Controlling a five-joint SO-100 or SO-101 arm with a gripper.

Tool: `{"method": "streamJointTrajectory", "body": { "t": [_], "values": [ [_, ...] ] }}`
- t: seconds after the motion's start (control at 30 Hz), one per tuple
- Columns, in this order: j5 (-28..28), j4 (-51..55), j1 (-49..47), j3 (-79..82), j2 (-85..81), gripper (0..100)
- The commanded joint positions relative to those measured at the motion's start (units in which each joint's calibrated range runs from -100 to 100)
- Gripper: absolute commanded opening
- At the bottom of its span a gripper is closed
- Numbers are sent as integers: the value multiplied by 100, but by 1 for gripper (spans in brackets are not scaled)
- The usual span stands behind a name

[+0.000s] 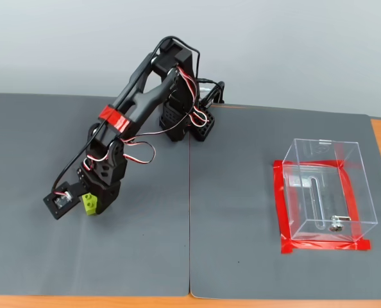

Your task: Pick the green lego block and place it into the transparent box

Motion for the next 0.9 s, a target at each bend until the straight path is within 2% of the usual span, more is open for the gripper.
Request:
{"method": "streamJointTrajectory", "body": {
  "t": [0.0,0.3,0.5,0.87],
  "values": [
    [33,-66,-38,-263,87,31],
    [44,-66,-53,-272,112,30],
    [44,-66,-53,-272,95,15],
    [44,-48,-1,-263,36,14]
  ]
}}
